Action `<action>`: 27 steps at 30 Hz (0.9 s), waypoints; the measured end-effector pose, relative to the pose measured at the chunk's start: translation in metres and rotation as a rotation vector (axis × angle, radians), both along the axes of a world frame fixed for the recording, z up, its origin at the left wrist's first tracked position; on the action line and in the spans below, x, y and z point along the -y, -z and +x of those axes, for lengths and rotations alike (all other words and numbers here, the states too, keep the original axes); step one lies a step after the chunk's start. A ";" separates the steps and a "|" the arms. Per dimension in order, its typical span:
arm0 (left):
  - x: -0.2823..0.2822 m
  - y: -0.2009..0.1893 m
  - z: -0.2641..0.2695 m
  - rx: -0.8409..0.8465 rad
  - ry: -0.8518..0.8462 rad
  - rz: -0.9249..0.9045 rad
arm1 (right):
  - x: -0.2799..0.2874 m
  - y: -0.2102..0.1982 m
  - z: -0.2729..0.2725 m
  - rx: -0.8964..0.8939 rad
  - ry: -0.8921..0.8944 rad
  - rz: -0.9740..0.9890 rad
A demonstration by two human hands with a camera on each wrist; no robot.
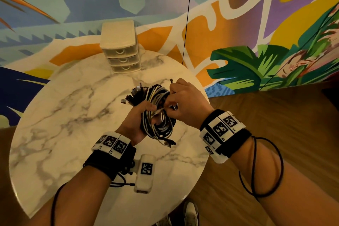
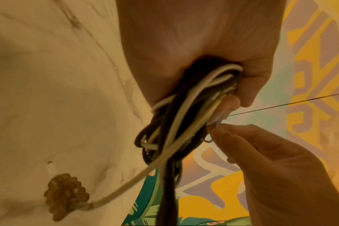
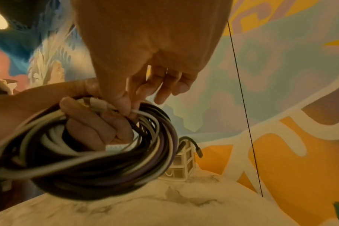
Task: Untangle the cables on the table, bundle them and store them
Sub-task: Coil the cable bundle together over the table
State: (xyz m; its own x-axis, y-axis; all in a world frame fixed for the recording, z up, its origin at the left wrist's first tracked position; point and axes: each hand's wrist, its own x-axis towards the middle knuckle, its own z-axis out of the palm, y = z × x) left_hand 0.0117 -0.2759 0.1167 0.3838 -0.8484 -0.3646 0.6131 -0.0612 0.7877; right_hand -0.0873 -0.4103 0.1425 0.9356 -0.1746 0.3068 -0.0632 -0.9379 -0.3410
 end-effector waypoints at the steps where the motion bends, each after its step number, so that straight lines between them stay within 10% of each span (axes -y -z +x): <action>1: 0.001 0.001 0.000 0.002 -0.011 0.011 | 0.000 -0.002 0.001 -0.049 0.006 -0.008; 27: 0.009 0.009 -0.010 0.144 -0.115 0.160 | -0.005 -0.004 -0.005 -0.564 0.339 -0.091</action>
State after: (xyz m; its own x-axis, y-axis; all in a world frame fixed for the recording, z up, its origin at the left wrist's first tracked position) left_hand 0.0015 -0.2853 0.1075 0.5327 -0.7318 -0.4252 0.5049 -0.1284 0.8536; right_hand -0.0919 -0.4052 0.1469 0.8548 -0.4844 -0.1860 -0.5057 -0.8580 -0.0896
